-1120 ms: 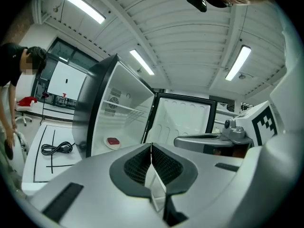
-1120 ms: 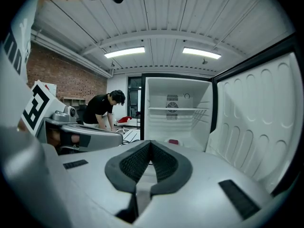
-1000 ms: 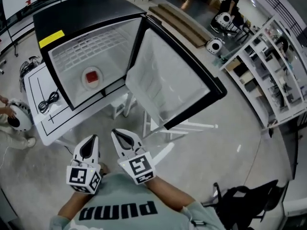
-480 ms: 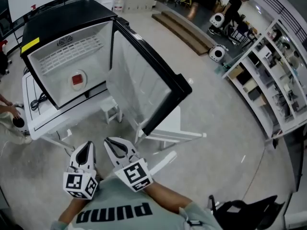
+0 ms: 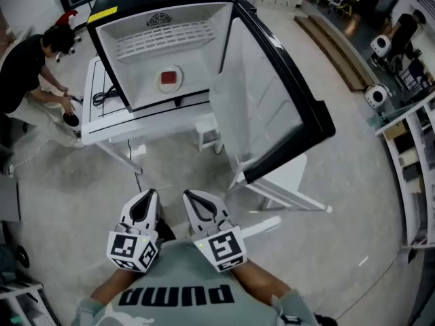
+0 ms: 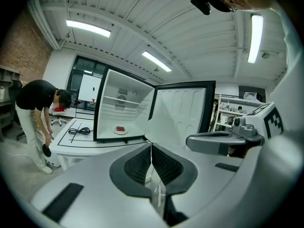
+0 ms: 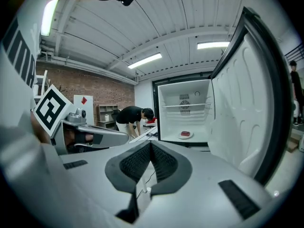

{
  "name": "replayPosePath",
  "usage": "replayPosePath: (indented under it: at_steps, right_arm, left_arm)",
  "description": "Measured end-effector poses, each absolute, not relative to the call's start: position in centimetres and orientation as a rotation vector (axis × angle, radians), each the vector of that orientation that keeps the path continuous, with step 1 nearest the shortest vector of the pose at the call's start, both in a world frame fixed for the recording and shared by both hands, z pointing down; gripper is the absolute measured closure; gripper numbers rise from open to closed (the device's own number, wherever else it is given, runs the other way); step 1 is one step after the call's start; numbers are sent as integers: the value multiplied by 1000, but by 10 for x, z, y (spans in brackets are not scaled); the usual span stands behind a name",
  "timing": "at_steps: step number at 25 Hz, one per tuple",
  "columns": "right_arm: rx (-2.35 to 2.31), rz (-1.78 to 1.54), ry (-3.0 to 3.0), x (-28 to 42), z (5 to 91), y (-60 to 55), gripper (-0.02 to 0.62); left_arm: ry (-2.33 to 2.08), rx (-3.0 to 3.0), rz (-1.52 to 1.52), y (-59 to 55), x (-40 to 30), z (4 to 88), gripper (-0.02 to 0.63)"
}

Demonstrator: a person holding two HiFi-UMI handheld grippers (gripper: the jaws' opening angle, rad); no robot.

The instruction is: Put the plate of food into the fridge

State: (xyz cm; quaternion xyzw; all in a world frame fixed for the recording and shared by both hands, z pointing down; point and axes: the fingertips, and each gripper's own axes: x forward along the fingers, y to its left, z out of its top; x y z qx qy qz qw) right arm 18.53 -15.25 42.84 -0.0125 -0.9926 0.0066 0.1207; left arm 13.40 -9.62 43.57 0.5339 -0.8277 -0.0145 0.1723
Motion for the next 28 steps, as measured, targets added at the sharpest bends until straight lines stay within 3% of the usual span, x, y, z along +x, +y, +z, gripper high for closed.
replayPosePath:
  at_steps: [28]
  right_arm:
    - [-26,15,-2928,187,423,-162,591]
  left_arm:
    - [-2376,1548,9,-109,137,429,600]
